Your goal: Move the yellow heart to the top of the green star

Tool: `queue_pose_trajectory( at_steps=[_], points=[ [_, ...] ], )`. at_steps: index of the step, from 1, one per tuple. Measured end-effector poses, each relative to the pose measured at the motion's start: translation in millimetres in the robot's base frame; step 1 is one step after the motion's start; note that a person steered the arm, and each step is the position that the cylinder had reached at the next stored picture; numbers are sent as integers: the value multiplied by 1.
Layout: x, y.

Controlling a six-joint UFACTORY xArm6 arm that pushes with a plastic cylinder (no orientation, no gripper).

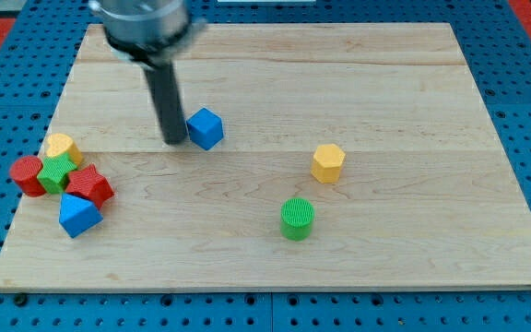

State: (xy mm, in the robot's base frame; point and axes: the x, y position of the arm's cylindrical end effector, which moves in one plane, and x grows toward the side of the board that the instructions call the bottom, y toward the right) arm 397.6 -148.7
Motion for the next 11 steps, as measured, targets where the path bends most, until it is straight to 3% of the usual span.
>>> queue_pose_trajectory(
  at_steps=[1, 2, 4, 6, 7, 8, 9, 10, 11],
  points=[
    [-26, -98],
    [-22, -156],
    [68, -151],
    [90, -156],
    [112, -124],
    [98, -155],
    [61, -145],
    [-2, -134],
    [47, -112]
  ],
)
